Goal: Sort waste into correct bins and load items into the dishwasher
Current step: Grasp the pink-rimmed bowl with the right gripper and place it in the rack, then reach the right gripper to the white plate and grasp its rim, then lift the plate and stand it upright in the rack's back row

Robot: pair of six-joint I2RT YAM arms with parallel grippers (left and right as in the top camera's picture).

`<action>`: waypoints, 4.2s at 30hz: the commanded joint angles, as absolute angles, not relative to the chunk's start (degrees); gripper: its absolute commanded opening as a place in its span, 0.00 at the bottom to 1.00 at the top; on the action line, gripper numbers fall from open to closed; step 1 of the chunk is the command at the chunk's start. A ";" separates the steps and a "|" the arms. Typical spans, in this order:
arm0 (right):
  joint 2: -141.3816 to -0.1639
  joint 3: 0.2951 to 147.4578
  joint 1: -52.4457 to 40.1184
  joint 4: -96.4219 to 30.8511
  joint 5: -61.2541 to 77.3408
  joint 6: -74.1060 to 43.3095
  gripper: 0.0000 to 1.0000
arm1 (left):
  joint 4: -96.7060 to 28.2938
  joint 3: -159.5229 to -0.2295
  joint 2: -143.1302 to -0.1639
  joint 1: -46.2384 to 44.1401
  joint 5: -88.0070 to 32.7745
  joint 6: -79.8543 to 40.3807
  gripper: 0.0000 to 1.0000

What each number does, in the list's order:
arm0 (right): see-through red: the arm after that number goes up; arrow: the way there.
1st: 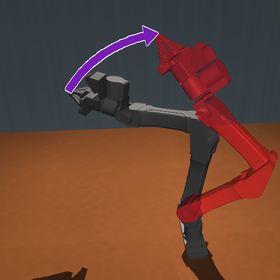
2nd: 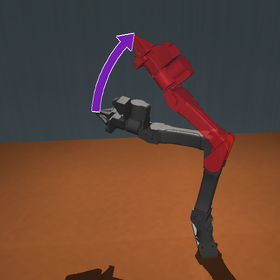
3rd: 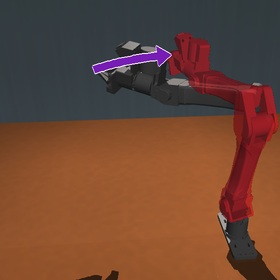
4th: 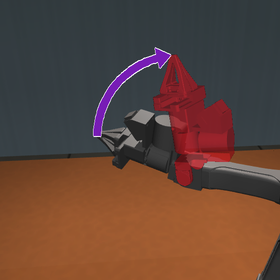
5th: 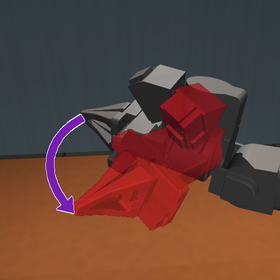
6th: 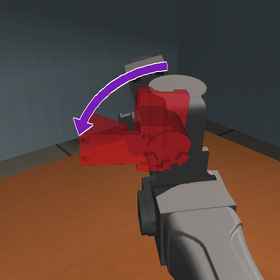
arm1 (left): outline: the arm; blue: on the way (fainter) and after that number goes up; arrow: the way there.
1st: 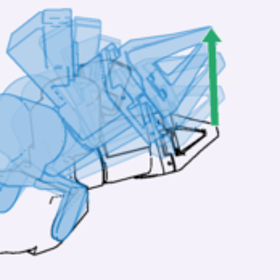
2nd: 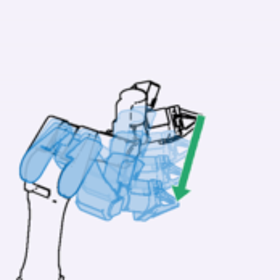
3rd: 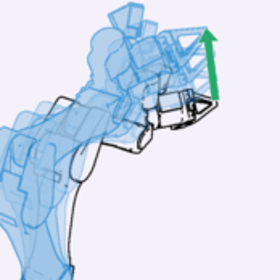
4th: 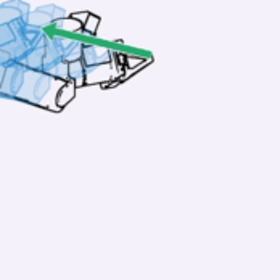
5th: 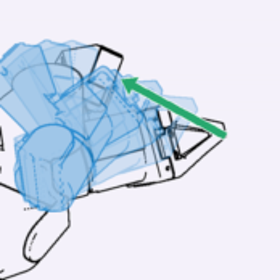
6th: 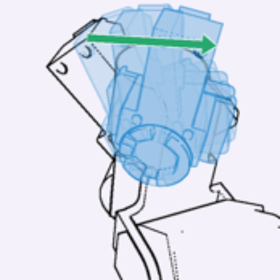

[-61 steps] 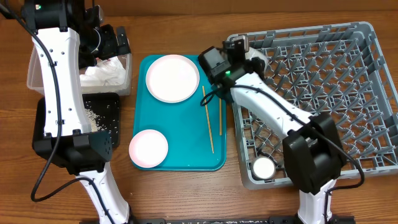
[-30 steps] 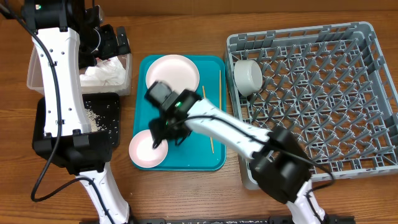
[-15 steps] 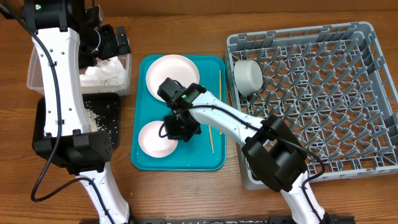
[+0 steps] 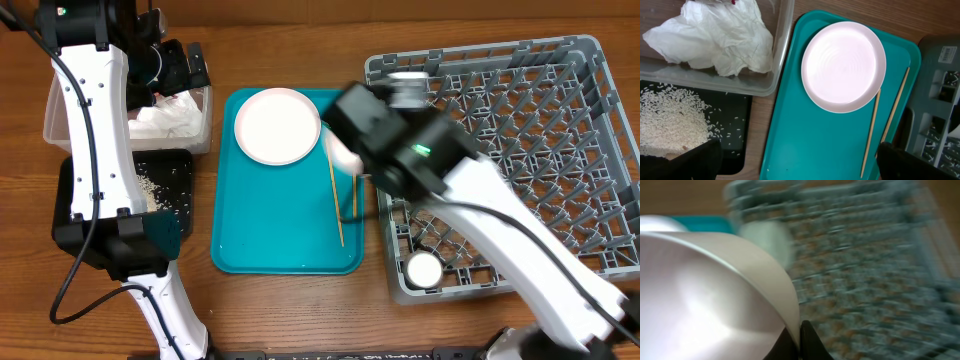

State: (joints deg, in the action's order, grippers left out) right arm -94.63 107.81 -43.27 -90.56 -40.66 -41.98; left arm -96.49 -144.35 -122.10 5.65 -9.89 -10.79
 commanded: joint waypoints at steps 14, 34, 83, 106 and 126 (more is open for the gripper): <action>-98.06 75.18 -41.54 -89.60 -85.45 -60.23 0.04 | -96.64 -144.46 -121.54 5.61 -10.52 -11.16 1.00; -98.17 67.83 -41.47 -71.77 -74.48 -52.27 0.04 | -96.62 -144.46 -121.54 5.61 -10.52 -11.16 1.00; -109.16 85.32 -43.64 -27.75 -16.32 -44.27 0.49 | -96.62 -144.46 -121.54 5.61 -10.52 -11.16 1.00; -124.22 85.32 -38.81 -23.03 -1.72 -58.78 0.35 | -96.62 -144.46 -121.54 5.61 -10.52 -11.16 1.00; -117.27 102.65 -37.41 -43.44 -12.25 -39.92 0.04 | -96.64 -144.46 -121.54 5.61 -10.52 -11.16 1.00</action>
